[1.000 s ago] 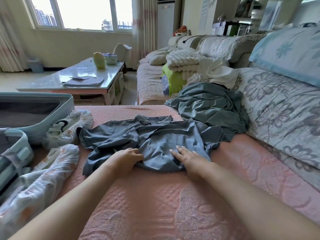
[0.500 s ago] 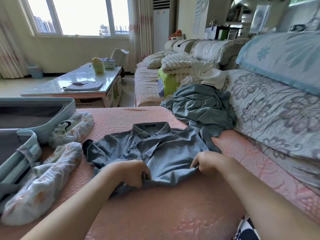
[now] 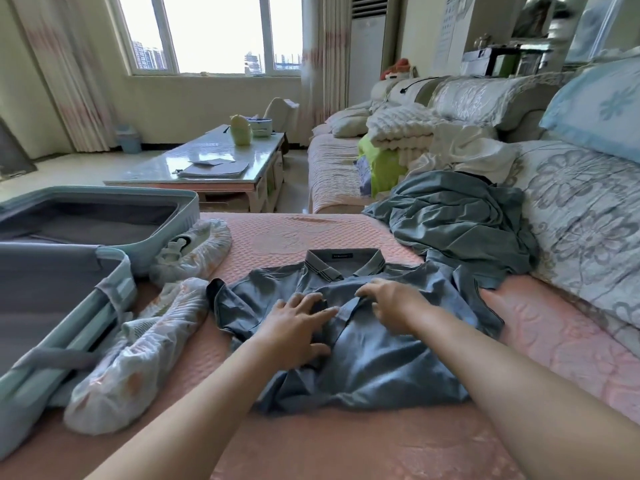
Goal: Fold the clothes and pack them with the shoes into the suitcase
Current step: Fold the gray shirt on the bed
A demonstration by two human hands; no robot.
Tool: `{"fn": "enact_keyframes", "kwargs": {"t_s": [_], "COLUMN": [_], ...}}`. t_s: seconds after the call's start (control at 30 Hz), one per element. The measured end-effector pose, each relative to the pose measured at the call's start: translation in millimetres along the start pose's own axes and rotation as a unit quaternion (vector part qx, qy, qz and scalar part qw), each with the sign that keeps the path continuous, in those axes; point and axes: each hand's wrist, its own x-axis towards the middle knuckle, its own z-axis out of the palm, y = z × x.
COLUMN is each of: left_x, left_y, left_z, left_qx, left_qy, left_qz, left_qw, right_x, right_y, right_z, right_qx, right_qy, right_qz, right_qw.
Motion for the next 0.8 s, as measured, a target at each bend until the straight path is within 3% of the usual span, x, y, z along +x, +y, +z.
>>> {"fn": "enact_keyframes", "kwargs": {"t_s": [0.1, 0.23, 0.33, 0.43, 0.53, 0.6, 0.67, 0.73, 0.8], "left_x": [9.2, 13.2, 19.1, 23.3, 22.3, 25.5, 32.9, 39.0, 42.6], "left_y": [-27.2, -60.9, -72.5, -94.2, -99.0, -96.5, -98.8, -102.0, -102.4], "left_z": [0.8, 9.3, 5.5, -7.0, -9.3, -6.2, 0.9, 5.7, 10.3], "left_qx": [0.018, -0.071, -0.012, 0.025, 0.018, -0.004, -0.061, -0.131, -0.138], "left_qy": [0.028, 0.043, 0.080, 0.019, -0.039, 0.011, 0.063, 0.030, -0.019], "left_qz": [-0.047, -0.089, -0.181, -0.295, -0.322, -0.309, -0.225, -0.122, -0.102], "left_qw": [0.998, 0.993, 0.980, 0.955, 0.946, 0.951, 0.970, 0.983, 0.985], "right_x": [23.5, 52.7, 66.1, 74.4, 82.8, 92.4, 101.9, 109.8, 117.1], "right_y": [-12.3, -18.0, -13.9, -6.1, -2.5, -2.5, -6.9, -13.5, -18.5], "right_z": [9.8, 16.3, 16.1, 13.4, 10.5, 8.6, 9.1, 13.0, 19.0], "right_qx": [-0.045, -0.048, -0.052, -0.019, -0.001, 0.028, 0.045, 0.053, 0.043], "right_qy": [-0.020, -0.033, 0.008, 0.027, -0.003, 0.022, 0.044, 0.057, 0.060], "right_qz": [-0.022, -0.031, -0.028, -0.011, -0.006, 0.001, 0.002, -0.005, -0.009], "right_qw": [0.999, 0.998, 0.998, 0.999, 1.000, 0.999, 0.998, 0.997, 0.997]}}
